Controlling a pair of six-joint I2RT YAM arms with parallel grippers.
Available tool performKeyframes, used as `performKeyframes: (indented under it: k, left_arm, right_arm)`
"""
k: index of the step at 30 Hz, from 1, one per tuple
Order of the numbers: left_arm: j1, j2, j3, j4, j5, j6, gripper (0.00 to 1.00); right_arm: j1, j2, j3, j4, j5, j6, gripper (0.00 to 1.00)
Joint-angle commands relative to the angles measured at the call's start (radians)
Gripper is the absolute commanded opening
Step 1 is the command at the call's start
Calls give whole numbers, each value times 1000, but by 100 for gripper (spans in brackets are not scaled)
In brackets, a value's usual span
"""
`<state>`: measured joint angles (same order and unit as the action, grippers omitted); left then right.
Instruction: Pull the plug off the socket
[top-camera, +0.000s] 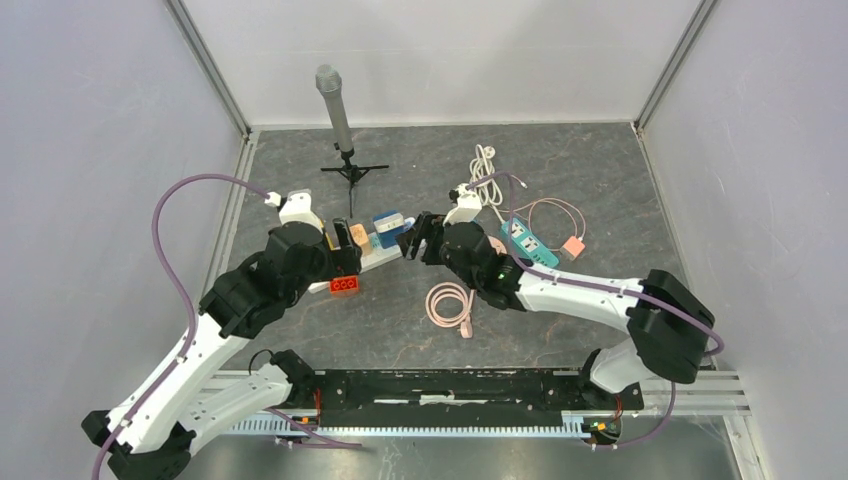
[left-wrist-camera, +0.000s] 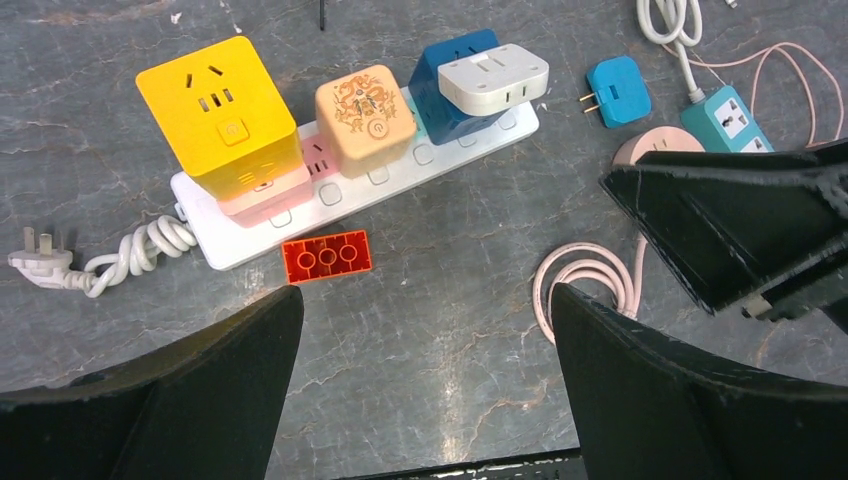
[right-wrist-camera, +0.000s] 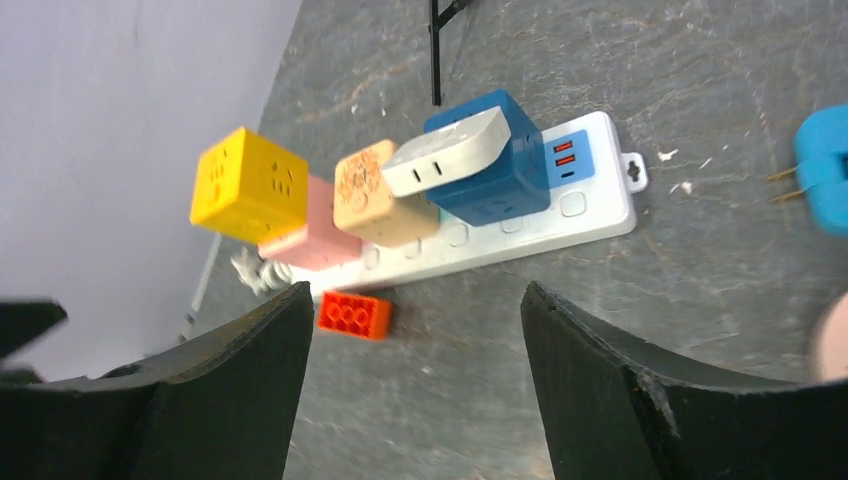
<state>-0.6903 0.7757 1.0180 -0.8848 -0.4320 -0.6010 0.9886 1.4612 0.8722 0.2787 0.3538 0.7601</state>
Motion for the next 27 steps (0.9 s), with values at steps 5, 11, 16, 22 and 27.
performKeyframes:
  k: [5, 11, 16, 22, 27]
  left_arm:
    - [6, -30, 56, -84, -109, 21, 100]
    - [6, -50, 71, -112, -109, 43, 100]
    - [6, -65, 79, -113, -101, 41, 100]
    - [6, -68, 69, -111, -134, 54, 100]
    - [6, -85, 30, -86, -151, 56, 100]
  right_arm:
    - [28, 216, 243, -94, 120, 456, 77]
    - [57, 313, 313, -169, 247, 698, 73]
    - [58, 376, 389, -219, 284, 749, 67]
    - [58, 420, 403, -202, 327, 791, 54]
    - [44, 434, 397, -181, 332, 795, 48]
